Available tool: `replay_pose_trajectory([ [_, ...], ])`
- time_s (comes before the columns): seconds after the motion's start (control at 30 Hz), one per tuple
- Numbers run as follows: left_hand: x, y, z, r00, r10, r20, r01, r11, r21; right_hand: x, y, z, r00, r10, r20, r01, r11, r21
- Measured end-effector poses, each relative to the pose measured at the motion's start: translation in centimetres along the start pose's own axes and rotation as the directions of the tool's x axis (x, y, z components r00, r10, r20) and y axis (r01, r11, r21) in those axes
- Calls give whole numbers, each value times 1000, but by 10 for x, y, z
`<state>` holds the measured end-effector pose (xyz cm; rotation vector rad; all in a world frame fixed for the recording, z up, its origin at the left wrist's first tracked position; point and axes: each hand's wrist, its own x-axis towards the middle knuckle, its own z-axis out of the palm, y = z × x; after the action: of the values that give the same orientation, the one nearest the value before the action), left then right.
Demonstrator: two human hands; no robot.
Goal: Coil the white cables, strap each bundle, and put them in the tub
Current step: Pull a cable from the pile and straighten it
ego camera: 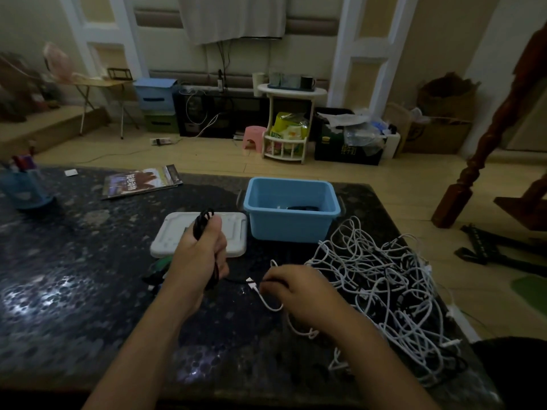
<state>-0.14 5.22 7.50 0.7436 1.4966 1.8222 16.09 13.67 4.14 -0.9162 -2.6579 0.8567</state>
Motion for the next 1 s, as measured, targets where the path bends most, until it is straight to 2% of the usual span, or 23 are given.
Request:
replay_pose_trajectory([
  [0.07,1,0,-3,996,87,-36,-76,969,235,-1,5,-11,999,-15,-35,16,999,30],
  [0.13,0,-1,-4,986,162,-26,-127,855,504,-2,5,-16,997,-62,-39,64,997,52],
  [0.17,0,-3,-5,987,162,5,-136,814,564,-4,4,-18,995,-87,-41,90,994,66],
  [0.33,1,-8,-6,976,10,218,-155,735,660,-6,-7,-22,973,-201,-113,217,964,154],
  [0.43,-1,-11,-3,951,-91,294,-179,615,768,-7,-8,-26,974,-204,-102,217,966,143],
  [0.53,-3,-17,1,933,-85,350,-262,505,822,-8,-9,-27,970,-199,-143,223,958,181],
  [0.73,-7,-27,10,918,-92,385,-269,569,777,-7,-7,-29,918,-103,-384,225,931,288],
  [0.87,-6,-28,12,907,-102,409,-270,604,750,-6,-4,-28,902,-140,-408,225,960,168],
  [1.0,-8,-29,12,867,-103,487,-317,640,700,-8,-5,-30,921,-188,-340,232,968,92],
])
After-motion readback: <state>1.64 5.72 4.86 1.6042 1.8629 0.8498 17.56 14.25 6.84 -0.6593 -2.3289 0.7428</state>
